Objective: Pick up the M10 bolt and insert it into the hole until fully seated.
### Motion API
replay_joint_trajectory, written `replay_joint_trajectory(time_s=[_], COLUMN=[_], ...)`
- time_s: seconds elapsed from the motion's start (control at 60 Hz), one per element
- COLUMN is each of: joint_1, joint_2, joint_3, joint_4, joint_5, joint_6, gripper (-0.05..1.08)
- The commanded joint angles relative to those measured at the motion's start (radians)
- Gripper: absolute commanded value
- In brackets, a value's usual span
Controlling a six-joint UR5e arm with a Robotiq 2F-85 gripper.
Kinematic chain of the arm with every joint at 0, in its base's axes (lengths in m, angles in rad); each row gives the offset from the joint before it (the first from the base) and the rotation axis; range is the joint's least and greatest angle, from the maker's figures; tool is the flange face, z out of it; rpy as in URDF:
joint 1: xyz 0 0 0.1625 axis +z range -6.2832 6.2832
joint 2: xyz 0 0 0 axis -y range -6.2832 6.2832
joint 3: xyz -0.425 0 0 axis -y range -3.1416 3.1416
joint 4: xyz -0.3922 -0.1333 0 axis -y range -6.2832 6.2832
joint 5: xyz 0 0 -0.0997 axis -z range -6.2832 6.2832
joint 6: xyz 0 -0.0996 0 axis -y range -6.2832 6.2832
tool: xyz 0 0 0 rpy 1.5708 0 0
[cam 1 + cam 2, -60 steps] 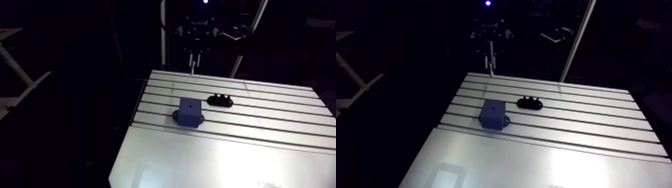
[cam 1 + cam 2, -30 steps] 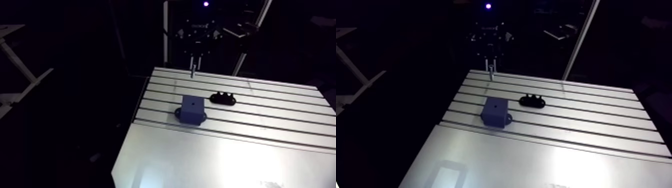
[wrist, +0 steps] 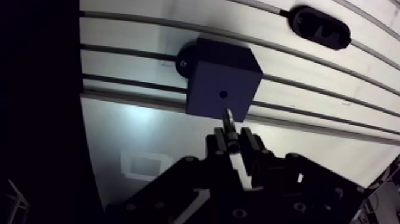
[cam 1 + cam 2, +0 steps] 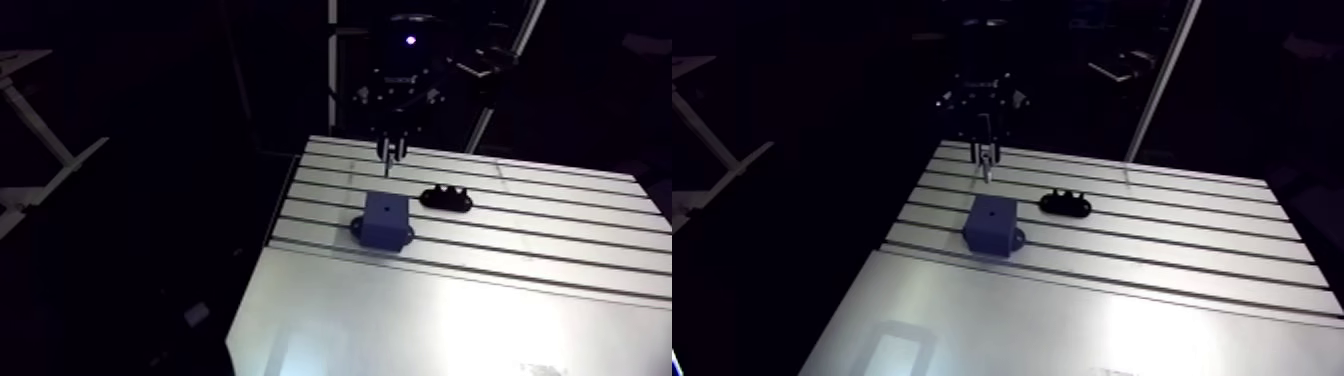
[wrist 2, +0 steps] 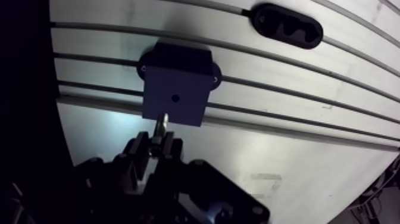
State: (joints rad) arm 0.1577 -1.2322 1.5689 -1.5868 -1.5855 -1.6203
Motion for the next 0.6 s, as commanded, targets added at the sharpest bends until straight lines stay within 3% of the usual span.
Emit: replay_joint_trajectory(time_s=[0.017, 0.6], joint_1=[0.002, 0.002], joint_2=[-0.015, -0.018], joint_3=[0.028, 0.081], joint_4=[-0.032, -0.112], joint_5=[-0.003, -0.004], joint_6=[-0.006, -0.013], gripper=[1.08, 1.08])
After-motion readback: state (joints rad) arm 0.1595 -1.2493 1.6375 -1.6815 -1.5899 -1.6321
